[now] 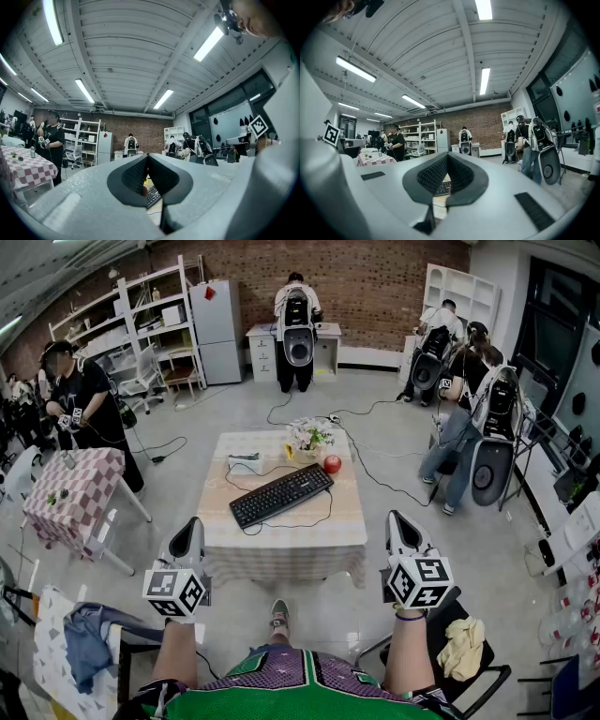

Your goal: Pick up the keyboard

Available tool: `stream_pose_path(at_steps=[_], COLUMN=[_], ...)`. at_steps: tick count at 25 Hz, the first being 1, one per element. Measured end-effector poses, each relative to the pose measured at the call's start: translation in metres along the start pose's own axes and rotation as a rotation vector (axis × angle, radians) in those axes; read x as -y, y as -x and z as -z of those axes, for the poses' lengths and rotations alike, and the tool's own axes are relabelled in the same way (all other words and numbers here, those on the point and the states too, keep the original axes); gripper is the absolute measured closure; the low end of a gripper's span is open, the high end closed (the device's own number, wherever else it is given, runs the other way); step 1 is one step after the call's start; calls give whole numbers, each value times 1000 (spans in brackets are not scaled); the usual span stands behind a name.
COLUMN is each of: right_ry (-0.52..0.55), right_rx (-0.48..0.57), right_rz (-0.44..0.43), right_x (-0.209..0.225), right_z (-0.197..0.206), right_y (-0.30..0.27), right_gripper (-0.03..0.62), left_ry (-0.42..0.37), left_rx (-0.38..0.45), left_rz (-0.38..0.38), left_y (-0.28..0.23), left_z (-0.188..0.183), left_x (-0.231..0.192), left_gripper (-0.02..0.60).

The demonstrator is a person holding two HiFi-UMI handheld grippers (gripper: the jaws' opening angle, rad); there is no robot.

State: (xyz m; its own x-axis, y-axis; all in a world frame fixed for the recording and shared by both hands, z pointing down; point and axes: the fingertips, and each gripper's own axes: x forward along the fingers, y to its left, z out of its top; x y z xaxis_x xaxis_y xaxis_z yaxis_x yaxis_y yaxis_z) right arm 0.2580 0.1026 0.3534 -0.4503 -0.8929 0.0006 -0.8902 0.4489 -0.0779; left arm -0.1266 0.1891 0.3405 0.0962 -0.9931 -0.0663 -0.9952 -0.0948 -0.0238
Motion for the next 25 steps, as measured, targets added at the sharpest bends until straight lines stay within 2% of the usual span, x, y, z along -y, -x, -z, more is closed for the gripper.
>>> stream_pose_path(at_steps=[16, 22, 25], right_ry=[60, -32, -38], right_rx=[19, 56, 37], right_rz=[4, -55, -87], right_x=[-8, -14, -18], right_z=[-5, -3, 1], right_y=[-4, -12, -21], right_gripper=[595, 594, 594], left_ry=[-29, -22, -12], left_rx=[13, -13, -28], left_rz=[20, 44, 44], left_y=[0, -7, -14], left_z=[-1, 8, 15], left_x=[1, -1, -4], left_gripper=[563, 564, 563])
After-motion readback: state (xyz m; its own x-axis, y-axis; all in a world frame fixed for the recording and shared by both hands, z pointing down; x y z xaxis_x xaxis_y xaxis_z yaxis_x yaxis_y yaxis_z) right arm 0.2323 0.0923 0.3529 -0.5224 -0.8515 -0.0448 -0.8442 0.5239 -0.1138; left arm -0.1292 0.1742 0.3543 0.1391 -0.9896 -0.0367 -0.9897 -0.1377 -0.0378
